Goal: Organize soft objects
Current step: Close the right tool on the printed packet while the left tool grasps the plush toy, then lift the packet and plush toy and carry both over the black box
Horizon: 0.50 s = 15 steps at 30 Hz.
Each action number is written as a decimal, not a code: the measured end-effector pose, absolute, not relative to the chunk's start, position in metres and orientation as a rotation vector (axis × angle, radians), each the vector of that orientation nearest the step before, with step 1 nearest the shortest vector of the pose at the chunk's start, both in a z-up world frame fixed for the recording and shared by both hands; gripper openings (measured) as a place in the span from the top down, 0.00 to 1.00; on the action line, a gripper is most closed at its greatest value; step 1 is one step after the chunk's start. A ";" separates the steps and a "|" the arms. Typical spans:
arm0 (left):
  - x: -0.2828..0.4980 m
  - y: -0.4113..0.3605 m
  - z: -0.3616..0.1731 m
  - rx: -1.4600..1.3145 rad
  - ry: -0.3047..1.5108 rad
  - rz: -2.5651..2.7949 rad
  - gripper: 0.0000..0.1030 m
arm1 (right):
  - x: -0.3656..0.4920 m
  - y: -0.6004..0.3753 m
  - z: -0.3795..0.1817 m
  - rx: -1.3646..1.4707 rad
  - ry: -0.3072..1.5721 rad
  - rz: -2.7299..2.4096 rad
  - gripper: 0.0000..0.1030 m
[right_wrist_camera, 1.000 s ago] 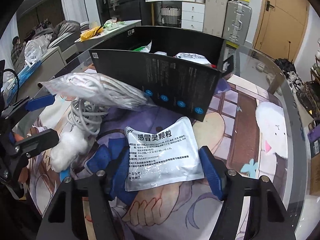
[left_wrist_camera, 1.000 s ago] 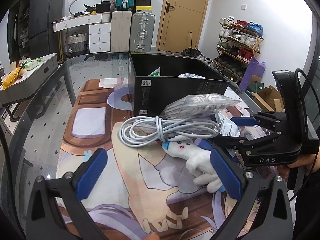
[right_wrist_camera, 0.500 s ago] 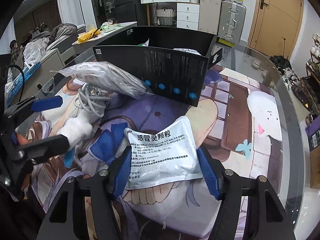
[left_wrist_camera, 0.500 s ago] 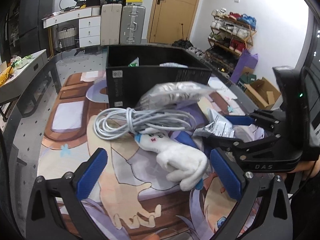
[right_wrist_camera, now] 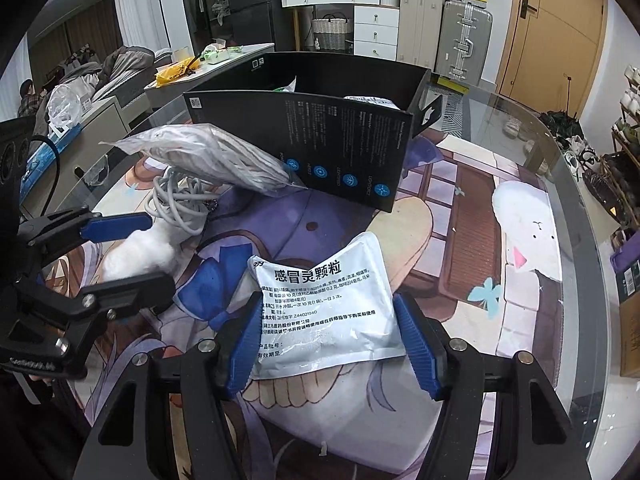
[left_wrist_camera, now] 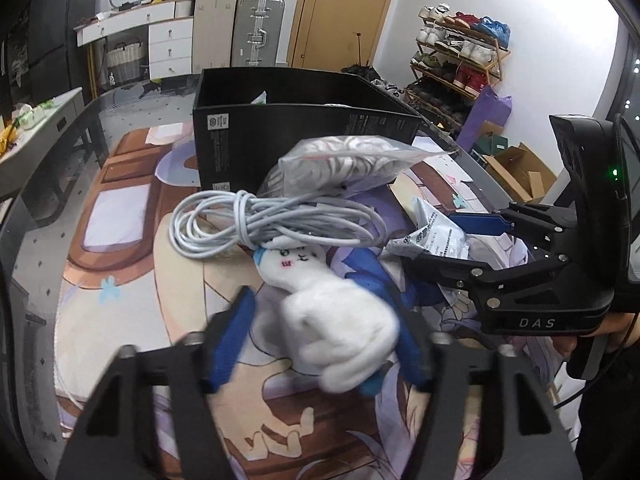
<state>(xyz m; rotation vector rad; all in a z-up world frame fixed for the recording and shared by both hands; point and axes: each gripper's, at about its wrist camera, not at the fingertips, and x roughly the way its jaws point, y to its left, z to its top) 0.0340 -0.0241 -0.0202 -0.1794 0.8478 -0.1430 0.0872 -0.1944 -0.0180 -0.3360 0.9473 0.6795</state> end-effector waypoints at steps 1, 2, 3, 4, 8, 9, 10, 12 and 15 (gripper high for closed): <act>0.034 -0.023 -0.021 -0.179 0.848 -0.139 0.62 | 0.087 -0.195 -0.018 -0.336 0.947 0.680 0.37; 0.033 -0.022 -0.020 -0.177 0.845 -0.133 0.63 | 0.087 -0.195 -0.018 -0.336 0.948 0.680 0.37; 0.032 -0.021 -0.019 -0.179 0.839 -0.133 0.64 | 0.087 -0.194 -0.018 -0.336 0.948 0.680 0.37; 0.030 -0.020 -0.018 -0.181 0.832 -0.139 0.65 | 0.087 -0.194 -0.018 -0.336 0.947 0.681 0.37; 0.026 -0.018 -0.014 -0.163 0.814 -0.147 0.67 | 0.087 -0.194 -0.018 -0.336 0.947 0.680 0.37; 0.024 -0.017 -0.014 -0.161 0.813 -0.148 0.67 | 0.087 -0.195 -0.018 -0.336 0.948 0.680 0.37; 0.023 -0.017 -0.014 -0.159 0.812 -0.149 0.67 | 0.087 -0.195 -0.018 -0.336 0.947 0.680 0.37; 0.020 -0.016 -0.012 -0.156 0.807 -0.151 0.67 | 0.088 -0.195 -0.018 -0.335 0.946 0.681 0.37; 0.016 -0.013 -0.008 -0.158 0.795 -0.148 0.68 | 0.086 -0.194 -0.017 -0.329 0.942 0.687 0.37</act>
